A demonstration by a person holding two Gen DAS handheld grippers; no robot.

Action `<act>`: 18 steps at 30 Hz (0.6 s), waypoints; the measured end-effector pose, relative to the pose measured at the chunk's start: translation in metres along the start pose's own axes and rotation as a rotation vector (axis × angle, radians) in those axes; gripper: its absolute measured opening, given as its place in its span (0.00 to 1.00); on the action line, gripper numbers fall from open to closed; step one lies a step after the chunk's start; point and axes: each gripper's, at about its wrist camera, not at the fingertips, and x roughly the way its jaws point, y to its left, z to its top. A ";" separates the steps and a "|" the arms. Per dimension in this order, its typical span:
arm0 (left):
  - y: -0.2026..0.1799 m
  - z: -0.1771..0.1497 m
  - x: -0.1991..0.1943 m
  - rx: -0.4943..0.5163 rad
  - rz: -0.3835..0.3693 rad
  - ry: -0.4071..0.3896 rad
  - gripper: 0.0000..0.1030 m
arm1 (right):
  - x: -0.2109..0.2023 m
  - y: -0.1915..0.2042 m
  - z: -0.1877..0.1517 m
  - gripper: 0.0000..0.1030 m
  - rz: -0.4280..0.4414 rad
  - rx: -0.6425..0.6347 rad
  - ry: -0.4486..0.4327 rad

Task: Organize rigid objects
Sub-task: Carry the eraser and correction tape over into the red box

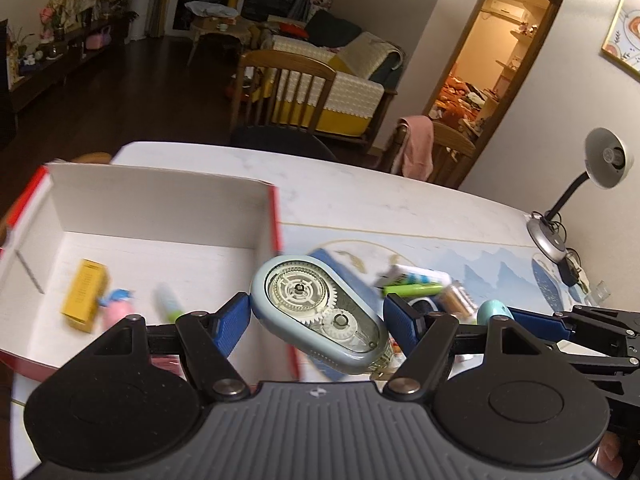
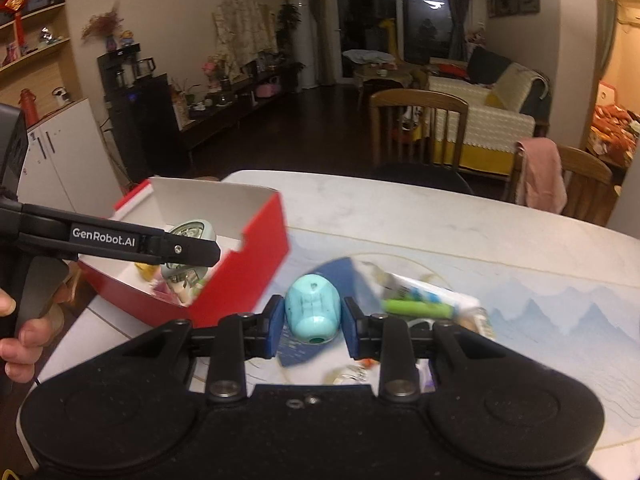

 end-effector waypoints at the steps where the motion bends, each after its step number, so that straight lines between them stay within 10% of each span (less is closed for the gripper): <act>1: 0.007 0.001 -0.003 -0.002 0.004 -0.002 0.71 | 0.003 0.007 0.002 0.29 0.005 -0.004 0.000; 18: 0.128 0.030 -0.019 -0.028 0.106 -0.002 0.71 | 0.071 0.097 0.036 0.29 0.052 -0.064 0.053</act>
